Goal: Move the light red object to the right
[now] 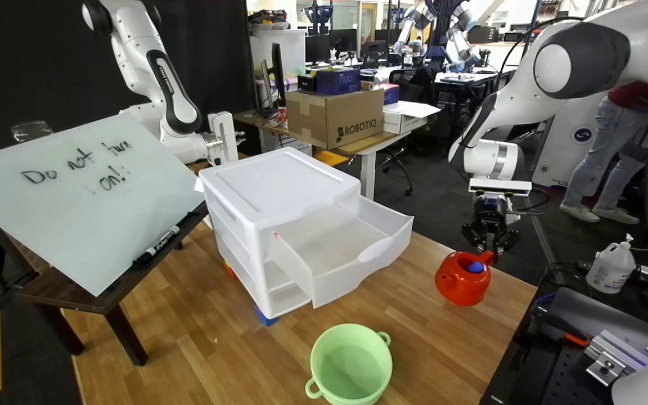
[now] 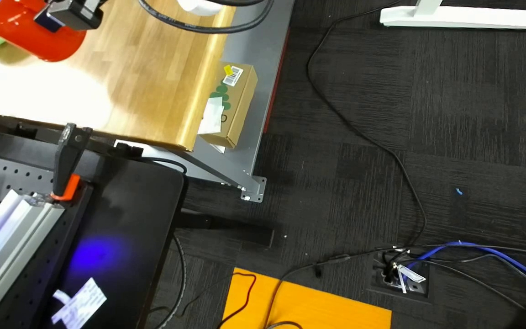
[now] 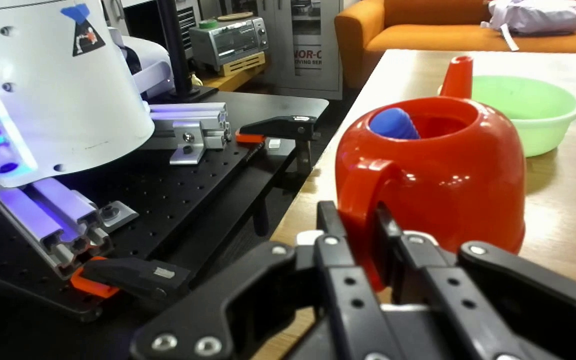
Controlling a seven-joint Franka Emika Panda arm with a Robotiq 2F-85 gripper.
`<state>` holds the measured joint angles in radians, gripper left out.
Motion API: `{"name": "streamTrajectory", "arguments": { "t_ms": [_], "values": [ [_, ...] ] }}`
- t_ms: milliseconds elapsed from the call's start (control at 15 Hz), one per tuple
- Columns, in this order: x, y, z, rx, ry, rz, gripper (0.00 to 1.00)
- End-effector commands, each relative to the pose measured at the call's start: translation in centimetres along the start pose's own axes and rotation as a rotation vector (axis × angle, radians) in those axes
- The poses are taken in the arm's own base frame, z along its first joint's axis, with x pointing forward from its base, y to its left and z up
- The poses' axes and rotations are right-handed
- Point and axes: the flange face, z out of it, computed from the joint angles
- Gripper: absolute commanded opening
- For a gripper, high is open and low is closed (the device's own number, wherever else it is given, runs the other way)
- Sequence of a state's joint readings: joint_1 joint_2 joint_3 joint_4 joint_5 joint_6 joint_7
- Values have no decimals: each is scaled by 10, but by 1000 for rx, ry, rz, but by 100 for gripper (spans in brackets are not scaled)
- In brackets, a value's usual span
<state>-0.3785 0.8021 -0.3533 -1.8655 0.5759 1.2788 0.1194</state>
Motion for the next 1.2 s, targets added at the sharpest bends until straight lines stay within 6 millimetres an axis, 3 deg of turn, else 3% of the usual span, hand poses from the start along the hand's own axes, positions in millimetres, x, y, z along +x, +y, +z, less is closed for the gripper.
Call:
{"name": "streamTrajectory", "arguments": {
  "t_ms": [0, 867, 1133],
  "values": [
    [-2, 11, -6, 61, 7, -23, 5],
    [-1, 62, -44, 215, 22, 6, 5],
    [0, 66, -49, 243, 25, 15, 5]
  ]
}}
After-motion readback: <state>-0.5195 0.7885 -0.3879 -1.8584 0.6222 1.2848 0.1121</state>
